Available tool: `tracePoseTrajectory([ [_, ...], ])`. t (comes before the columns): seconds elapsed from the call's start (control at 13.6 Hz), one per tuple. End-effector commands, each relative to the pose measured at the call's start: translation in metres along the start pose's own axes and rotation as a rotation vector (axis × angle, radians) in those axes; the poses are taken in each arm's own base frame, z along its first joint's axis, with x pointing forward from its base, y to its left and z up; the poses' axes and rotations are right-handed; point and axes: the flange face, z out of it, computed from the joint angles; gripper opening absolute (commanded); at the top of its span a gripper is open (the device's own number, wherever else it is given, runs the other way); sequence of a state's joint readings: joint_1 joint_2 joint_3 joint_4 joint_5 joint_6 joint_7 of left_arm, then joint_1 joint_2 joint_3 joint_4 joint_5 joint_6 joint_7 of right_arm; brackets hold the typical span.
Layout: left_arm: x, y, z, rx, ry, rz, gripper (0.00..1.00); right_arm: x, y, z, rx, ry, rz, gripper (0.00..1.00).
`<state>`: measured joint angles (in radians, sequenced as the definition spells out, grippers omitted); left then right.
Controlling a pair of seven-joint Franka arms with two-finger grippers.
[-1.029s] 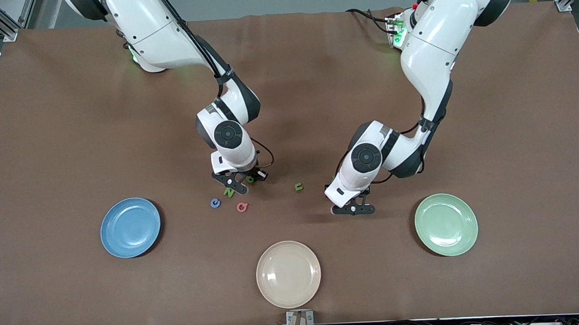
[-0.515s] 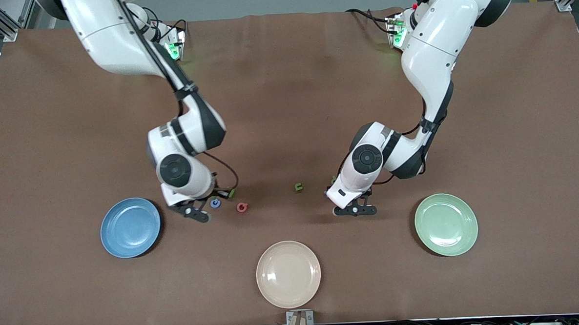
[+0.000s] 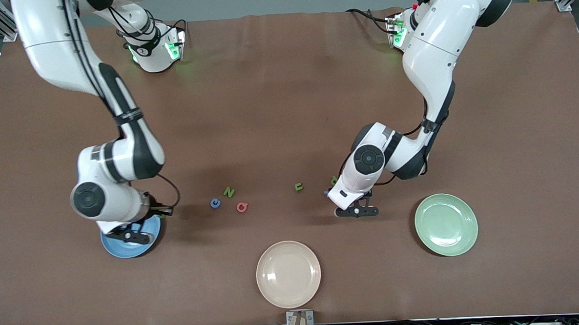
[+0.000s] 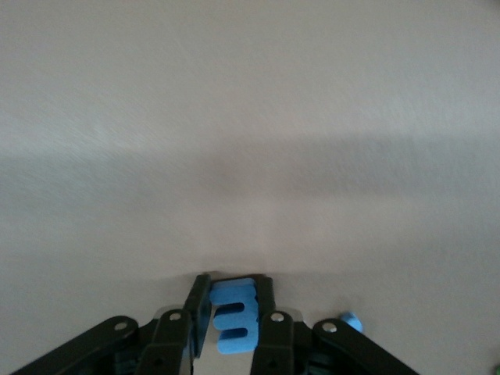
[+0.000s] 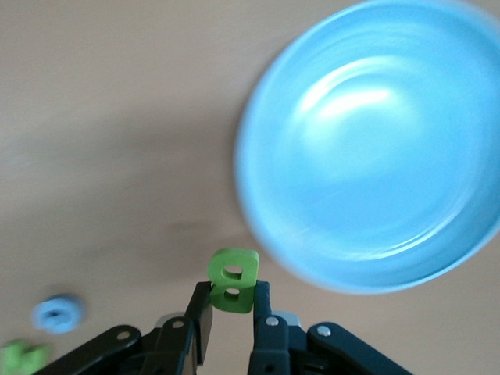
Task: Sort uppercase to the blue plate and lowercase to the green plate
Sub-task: 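Drop the B on the blue plate while the left gripper drops the E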
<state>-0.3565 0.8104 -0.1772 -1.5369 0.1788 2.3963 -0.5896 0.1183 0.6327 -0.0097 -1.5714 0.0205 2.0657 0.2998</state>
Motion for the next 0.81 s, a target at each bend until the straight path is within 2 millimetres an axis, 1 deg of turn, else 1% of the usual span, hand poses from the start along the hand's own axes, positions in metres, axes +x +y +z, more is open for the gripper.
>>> tracePoseTrajectory([
  [0.0, 0.024, -0.036, -0.045, 0.017, 0.045, -0.050, 0.00, 0.014, 0.056, 0.014, 0.014, -0.014, -0.052, 0.12],
  [0.07, 0.034, -0.053, -0.052, 0.019, 0.052, -0.072, 0.00, 0.018, 0.068, 0.021, 0.005, -0.014, -0.059, 0.16],
  [0.15, 0.044, -0.070, -0.057, 0.030, 0.068, -0.063, 0.00, 0.021, 0.076, 0.026, -0.005, -0.006, -0.058, 0.23],
  [0.22, 0.056, -0.084, -0.065, 0.047, 0.099, -0.037, 0.00, 0.024, 0.080, 0.030, -0.009, 0.008, -0.056, 0.31],
  [0.29, 0.069, -0.104, -0.070, 0.068, 0.122, -0.025, 0.00, 0.027, 0.084, 0.034, -0.009, 0.021, -0.053, 0.45],
  [0.37, 0.077, -0.122, -0.071, 0.093, 0.135, -0.012, 0.00, 0.028, 0.085, 0.040, -0.010, 0.021, -0.052, 0.69],
  [0.44, 0.082, -0.138, -0.072, 0.114, 0.143, 0.003, 0.00, 0.028, 0.084, 0.041, -0.010, 0.021, -0.054, 0.83],
  [0.51, 0.087, -0.159, -0.072, 0.123, 0.142, 0.009, 0.00, 0.028, 0.079, 0.038, -0.009, 0.024, -0.057, 0.88],
  [0.59, 0.094, -0.183, -0.070, 0.130, 0.138, 0.014, 0.00, 0.026, 0.069, 0.033, -0.007, 0.029, -0.060, 0.90],
  [0.66, 0.097, -0.196, -0.068, 0.133, 0.134, 0.028, 0.01, 0.022, 0.050, 0.028, -0.004, 0.030, -0.072, 0.90],
  [0.74, 0.098, -0.206, -0.065, 0.135, 0.128, 0.029, 0.02, 0.016, 0.023, 0.024, -0.006, 0.034, -0.051, 0.90],
])
